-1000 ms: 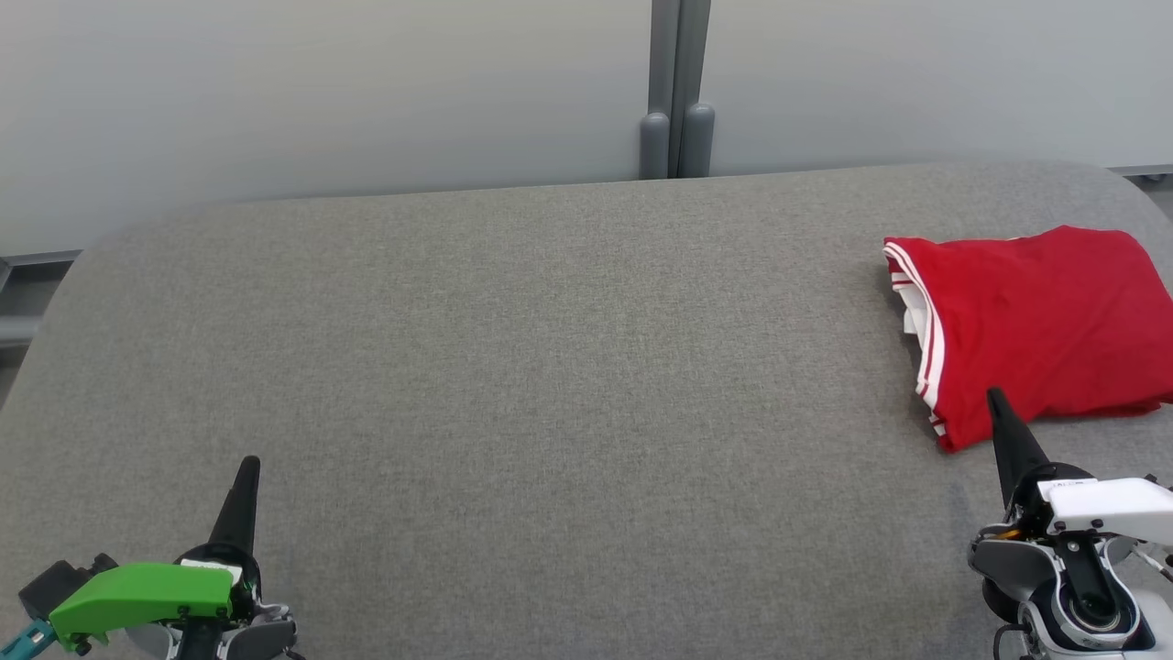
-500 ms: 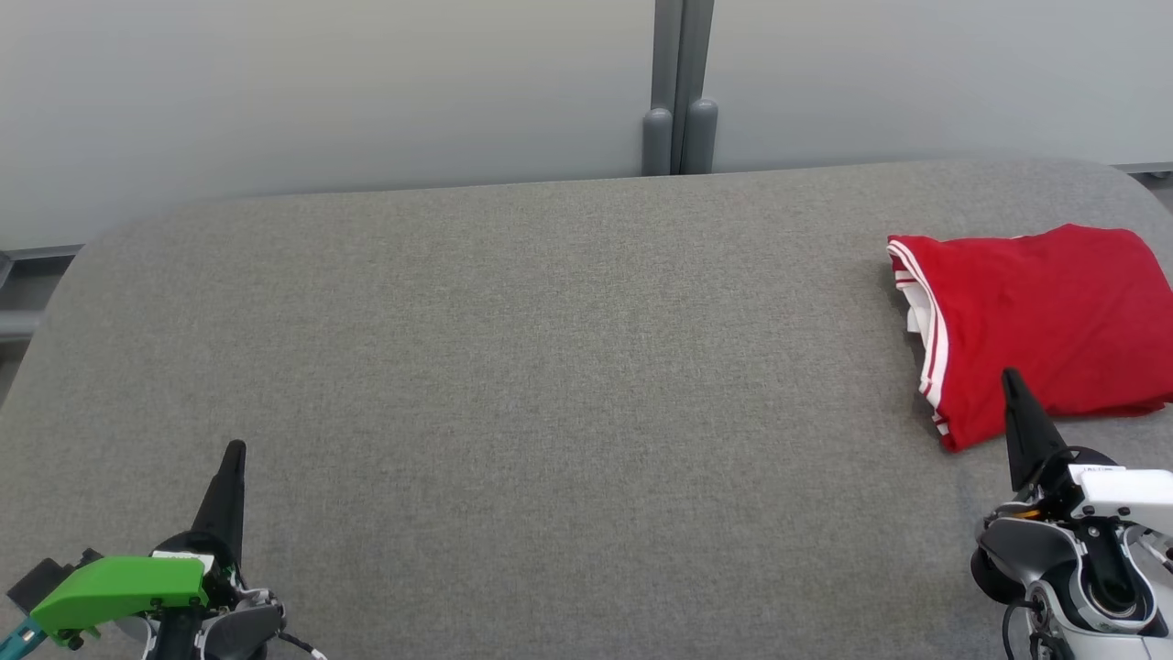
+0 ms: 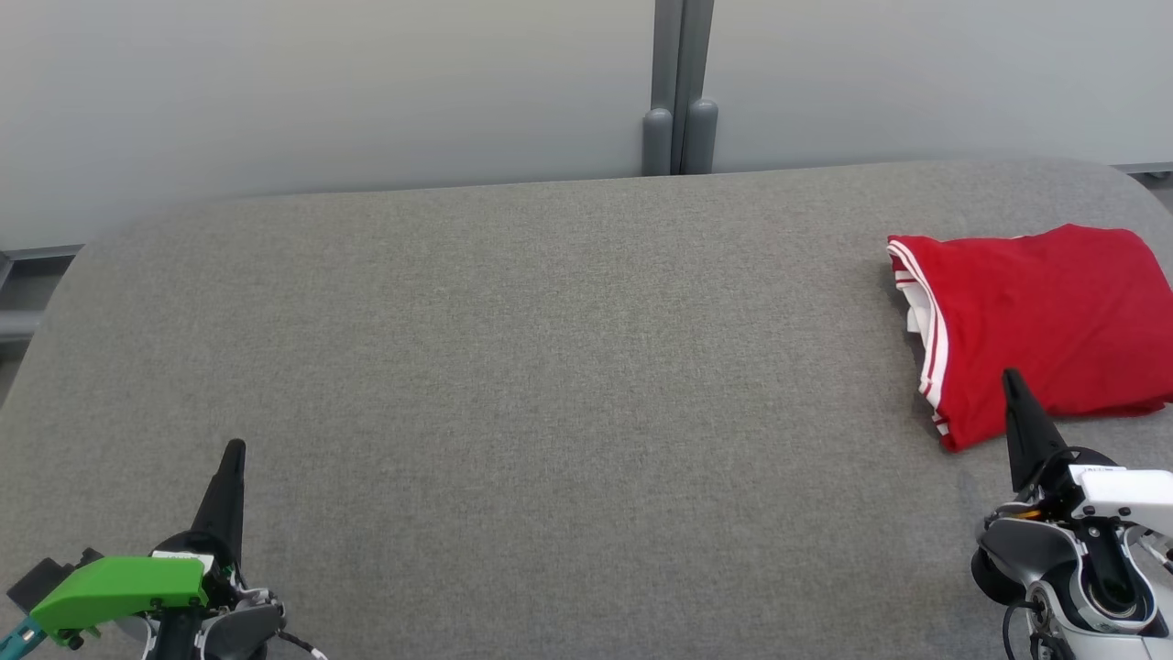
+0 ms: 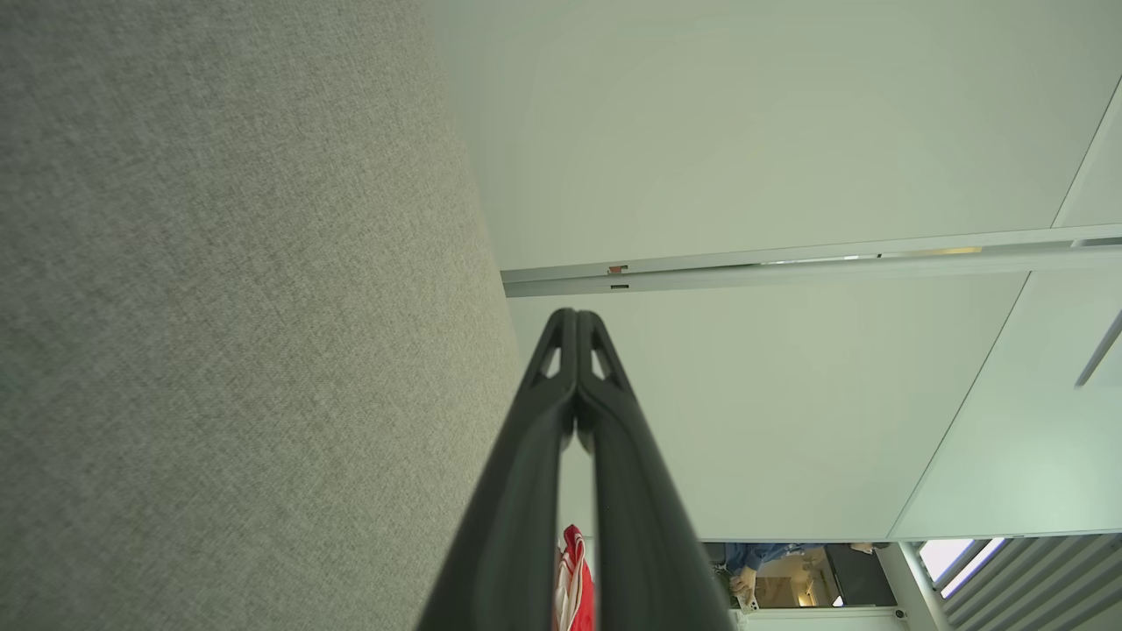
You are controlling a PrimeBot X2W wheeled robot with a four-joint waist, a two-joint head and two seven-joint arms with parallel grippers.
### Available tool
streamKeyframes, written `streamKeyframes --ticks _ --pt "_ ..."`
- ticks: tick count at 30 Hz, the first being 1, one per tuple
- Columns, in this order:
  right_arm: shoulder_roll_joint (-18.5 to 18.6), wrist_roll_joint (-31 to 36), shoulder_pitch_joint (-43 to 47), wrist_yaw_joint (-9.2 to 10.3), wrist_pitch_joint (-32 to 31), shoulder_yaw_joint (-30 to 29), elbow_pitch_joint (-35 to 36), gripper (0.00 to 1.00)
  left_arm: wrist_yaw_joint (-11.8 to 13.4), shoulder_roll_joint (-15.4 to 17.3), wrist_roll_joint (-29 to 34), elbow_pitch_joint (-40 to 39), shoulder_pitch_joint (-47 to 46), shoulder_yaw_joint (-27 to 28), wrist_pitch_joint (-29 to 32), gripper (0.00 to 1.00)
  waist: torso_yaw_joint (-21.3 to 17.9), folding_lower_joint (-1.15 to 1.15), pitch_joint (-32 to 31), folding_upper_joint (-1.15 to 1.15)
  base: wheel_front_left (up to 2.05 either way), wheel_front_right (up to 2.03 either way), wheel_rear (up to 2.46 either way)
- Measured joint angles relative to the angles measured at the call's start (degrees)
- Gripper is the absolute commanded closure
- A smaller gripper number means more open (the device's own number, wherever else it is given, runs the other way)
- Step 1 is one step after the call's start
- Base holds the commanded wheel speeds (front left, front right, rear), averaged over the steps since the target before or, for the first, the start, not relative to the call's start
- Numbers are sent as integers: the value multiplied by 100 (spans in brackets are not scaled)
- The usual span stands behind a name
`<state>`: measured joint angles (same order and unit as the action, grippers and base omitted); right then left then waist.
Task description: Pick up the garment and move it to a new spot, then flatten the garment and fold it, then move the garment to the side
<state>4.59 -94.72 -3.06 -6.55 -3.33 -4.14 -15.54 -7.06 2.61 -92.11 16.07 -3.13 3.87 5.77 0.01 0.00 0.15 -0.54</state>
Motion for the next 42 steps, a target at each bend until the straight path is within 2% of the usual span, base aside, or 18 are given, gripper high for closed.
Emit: streamKeyframes --ticks 42 --pt "-11 0 -2 -9 -25 -24 -46 100 0 -3 0 5 -12 5 7 100 -1 0 -1 0 0 0 0"
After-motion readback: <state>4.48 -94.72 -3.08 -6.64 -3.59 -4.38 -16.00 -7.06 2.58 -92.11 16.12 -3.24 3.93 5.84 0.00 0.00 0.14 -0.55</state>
